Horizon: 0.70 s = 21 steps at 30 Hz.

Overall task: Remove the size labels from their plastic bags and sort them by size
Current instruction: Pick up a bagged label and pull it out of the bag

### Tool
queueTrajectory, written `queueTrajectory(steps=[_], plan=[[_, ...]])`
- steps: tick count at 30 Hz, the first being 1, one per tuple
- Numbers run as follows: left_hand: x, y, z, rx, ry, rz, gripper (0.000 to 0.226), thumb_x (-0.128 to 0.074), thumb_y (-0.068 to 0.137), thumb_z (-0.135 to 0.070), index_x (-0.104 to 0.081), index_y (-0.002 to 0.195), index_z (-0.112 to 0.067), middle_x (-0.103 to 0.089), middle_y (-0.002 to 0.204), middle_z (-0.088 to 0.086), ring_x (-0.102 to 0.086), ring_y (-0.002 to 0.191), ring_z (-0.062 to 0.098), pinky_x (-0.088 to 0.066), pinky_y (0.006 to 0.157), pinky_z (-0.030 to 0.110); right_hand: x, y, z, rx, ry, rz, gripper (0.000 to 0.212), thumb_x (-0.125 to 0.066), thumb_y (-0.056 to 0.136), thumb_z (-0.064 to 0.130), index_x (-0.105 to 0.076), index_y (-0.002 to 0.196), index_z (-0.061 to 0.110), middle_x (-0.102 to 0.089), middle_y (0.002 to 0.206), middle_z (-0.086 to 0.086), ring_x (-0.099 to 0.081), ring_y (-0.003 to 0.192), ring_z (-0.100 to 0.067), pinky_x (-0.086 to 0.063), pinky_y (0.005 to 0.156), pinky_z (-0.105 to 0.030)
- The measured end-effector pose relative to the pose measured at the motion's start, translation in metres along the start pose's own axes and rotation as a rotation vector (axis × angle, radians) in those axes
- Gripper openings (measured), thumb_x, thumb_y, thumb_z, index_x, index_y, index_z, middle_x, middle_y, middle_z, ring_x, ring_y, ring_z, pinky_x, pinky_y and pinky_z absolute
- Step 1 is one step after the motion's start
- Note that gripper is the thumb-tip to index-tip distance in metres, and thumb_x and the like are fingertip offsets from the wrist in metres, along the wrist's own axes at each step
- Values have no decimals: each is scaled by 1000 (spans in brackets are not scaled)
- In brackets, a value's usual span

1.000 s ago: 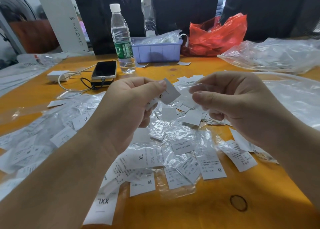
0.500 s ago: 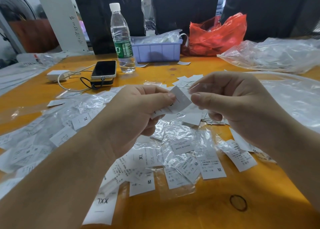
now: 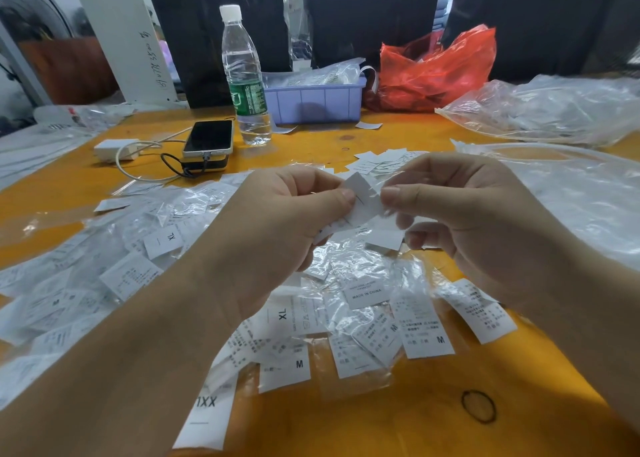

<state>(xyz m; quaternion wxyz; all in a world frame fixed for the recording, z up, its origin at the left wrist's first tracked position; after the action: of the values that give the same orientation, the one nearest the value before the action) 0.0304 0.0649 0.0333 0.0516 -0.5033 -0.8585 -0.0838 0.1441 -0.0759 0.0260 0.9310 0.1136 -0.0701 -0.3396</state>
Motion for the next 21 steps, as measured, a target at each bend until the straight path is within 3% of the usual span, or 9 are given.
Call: queueTrajectory(steps=[3,9,15,21], plan=[[-1,-1,1,-37,35,-2,9,-65,89,-16,-73,85,-16,-52,47,-12,-38,37,5,-31,38,16,0,1,-1,-10,57,-44,17,-71,78,5,-72,67,16,-67,65,-3,-58,59,-13,-47,50,-26],[-5,-2,2,-123,213,-36,17,-64,91,-27,-72,77,-21,-59,53,-17,-50,43,-1,-35,40,10,-1,0,-1,11,81,-77,7,-76,68,10,-71,72,12,-67,67,-6,-61,58,-16,-50,49,-26],[-5,-3,1,-68,259,-19,27,-62,91,-34,-71,72,-18,-59,51,-12,-48,44,2,-35,41,12,-2,-3,3,45,25,-56,23,-76,59,15,-71,81,12,-75,81,-8,-73,72,-25,-56,53,-27],[-4,-5,-2,-39,283,7,21,-67,88,-30,-74,71,-20,-61,55,-13,-50,45,-2,-36,41,10,-3,-4,4,45,10,-46,25,-74,61,17,-71,84,9,-75,83,-9,-73,75,-28,-58,54,-29]])
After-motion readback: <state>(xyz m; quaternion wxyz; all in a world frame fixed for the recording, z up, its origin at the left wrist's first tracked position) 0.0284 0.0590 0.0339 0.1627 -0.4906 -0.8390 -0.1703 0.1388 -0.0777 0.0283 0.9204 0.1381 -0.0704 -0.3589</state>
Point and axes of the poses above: each hand's wrist, its own y-axis towards the middle knuckle, its own x-axis out of the back of the hand, z = x × y, the point moved 1 cm from there along y, towards the middle knuckle
